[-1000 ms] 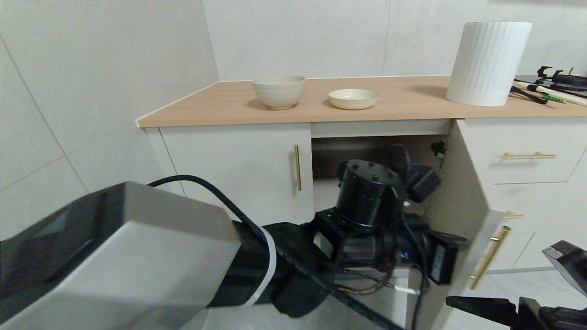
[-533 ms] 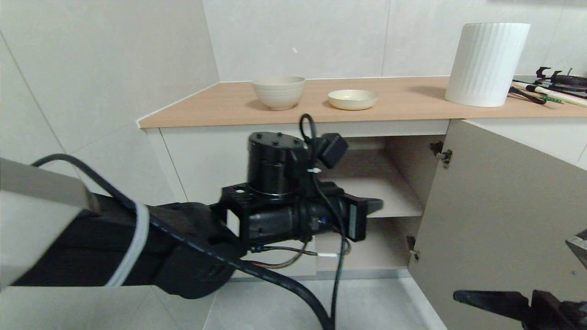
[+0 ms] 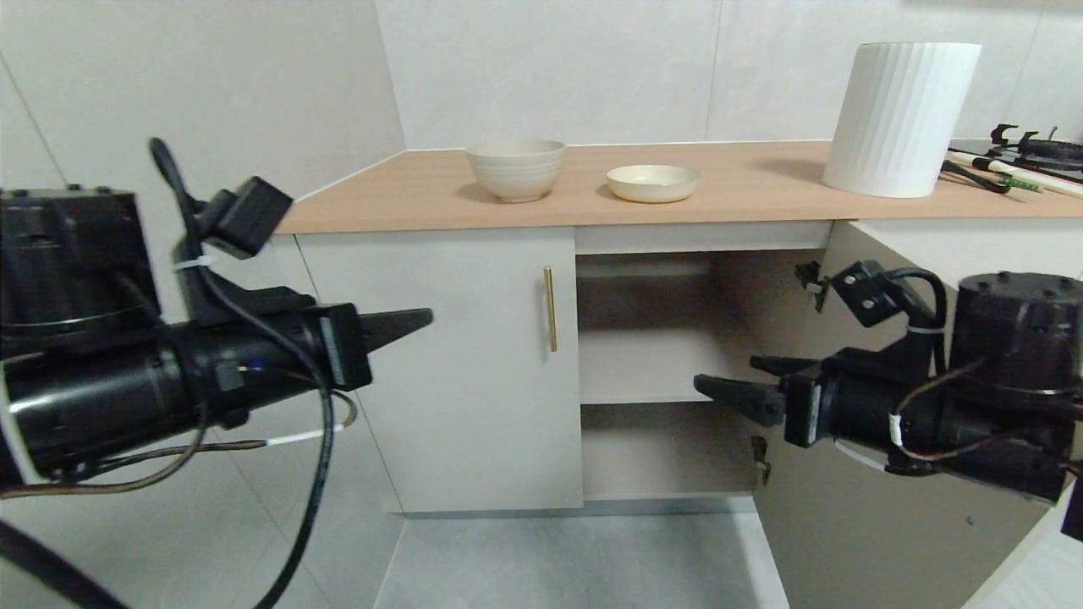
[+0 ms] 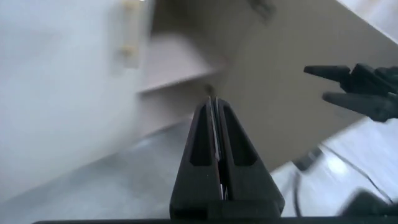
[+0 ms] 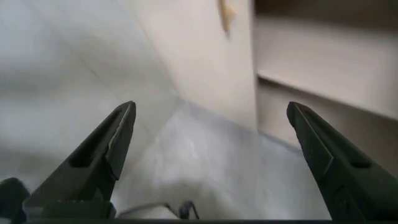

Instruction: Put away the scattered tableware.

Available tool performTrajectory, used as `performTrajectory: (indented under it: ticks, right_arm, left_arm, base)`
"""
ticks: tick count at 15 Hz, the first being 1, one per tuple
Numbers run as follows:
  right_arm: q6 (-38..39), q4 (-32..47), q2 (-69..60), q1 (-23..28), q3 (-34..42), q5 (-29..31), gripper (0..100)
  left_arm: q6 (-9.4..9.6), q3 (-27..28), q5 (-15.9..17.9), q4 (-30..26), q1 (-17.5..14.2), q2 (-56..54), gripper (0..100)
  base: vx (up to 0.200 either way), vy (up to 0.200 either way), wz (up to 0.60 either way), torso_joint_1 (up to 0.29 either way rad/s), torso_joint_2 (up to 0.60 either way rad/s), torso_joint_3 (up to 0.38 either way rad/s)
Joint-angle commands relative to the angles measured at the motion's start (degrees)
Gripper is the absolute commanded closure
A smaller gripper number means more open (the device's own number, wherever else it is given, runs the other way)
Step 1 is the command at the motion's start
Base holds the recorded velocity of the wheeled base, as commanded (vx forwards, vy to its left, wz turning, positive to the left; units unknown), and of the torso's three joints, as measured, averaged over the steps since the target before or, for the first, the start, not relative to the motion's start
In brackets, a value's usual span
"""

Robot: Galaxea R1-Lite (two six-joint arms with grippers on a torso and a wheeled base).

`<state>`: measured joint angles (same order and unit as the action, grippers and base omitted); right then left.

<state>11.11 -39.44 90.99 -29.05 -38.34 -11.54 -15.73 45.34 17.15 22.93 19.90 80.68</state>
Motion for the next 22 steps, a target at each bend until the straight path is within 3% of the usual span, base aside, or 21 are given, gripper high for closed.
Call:
performTrajectory:
  ticks: [1,4,6,7,22]
  right_arm:
    - [-0.91,17.55,-0.64,-0.22,-16.15,1.96,0]
    - [-0.65,29.15,-6.97,-0.22,-19.23,1.88,0]
    - [-0.65,30.65,-8.64,-0.22,-18.70,2.14,0]
    - [-0.65,30.74,-8.72,-0.31,-18.53,2.23,0]
    - [-0.65,33.81,-9.87,-0.48,-18.97,3.46,0]
  left_arm:
    - [-0.01,-1.83,-0.01,-0.52,-3.99,-7.90,100]
    - [-0.09,-3.76,0.07,-0.52,-6.18,-9.05,100]
    - [-0.18,-2.71,0.16,-0.61,-6.62,-7.46,100]
    - [-0.36,-2.71,0.16,-0.61,-6.80,-7.11,0]
    - [-0.18,0.37,0.43,-0.43,-7.85,-6.50,0]
  base:
    - [0.000,0.000,0.00,0.000,0.00,0.000]
    - [0.000,0.000,0.00,0.000,0.00,0.000]
    - [0.000,0.000,0.00,0.000,0.00,0.000]
    - [0.000,0.000,0.00,0.000,0.00,0.000]
    - [0.013,0.000,0.00,0.000,0.00,0.000]
